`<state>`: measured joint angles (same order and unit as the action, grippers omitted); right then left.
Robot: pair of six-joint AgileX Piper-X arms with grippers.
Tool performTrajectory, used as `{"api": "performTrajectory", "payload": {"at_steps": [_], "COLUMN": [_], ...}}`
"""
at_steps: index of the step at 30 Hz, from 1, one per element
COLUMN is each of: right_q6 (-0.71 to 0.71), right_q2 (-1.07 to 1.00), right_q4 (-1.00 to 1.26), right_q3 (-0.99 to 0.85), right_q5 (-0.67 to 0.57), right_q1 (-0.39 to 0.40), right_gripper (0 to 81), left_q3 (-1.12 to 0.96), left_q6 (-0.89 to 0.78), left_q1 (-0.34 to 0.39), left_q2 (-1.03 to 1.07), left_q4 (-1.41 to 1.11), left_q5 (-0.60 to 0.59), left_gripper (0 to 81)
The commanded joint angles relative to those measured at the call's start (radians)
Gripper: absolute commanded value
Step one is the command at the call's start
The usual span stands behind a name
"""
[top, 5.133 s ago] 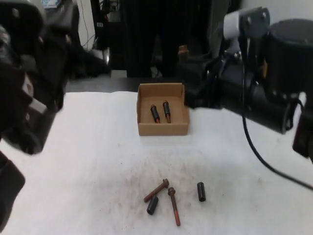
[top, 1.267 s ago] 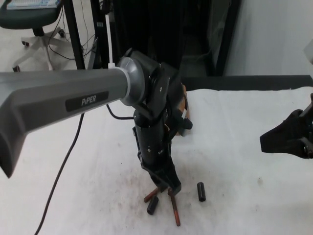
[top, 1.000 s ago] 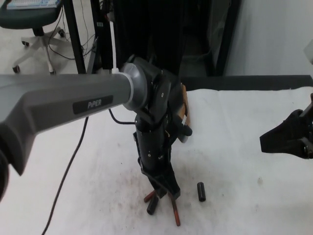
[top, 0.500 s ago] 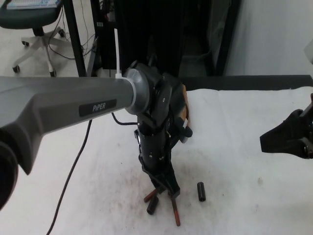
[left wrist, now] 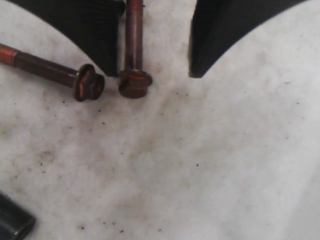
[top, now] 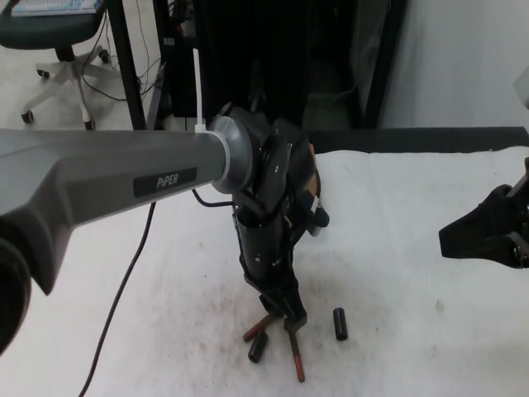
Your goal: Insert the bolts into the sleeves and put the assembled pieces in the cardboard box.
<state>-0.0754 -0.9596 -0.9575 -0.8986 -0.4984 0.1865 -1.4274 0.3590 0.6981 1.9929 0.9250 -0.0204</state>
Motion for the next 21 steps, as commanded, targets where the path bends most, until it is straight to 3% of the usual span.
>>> {"api": "performTrajectory", "payload": {"at_steps": [1,21], "right_q6": [0.027,0.028], "right_q2": [0.009,0.009], "right_q4": [-0.003,-0.003], "right_q3": [0.0,0.0], "right_q5": [-0.012,-0.012], "right_q1": [-0.005,-0.005], "right_gripper": [0.8,0.8], "left_q3": [-0.007,0.08], "left_q6": [0.005,0.005], "left_q1": [0.004,0.004], "left_q2": [0.0,0.0], "left_q4": [0.011,-0.1], "left_q5": [0.002,-0.002], "left_gripper": [40.9,40.9]}}
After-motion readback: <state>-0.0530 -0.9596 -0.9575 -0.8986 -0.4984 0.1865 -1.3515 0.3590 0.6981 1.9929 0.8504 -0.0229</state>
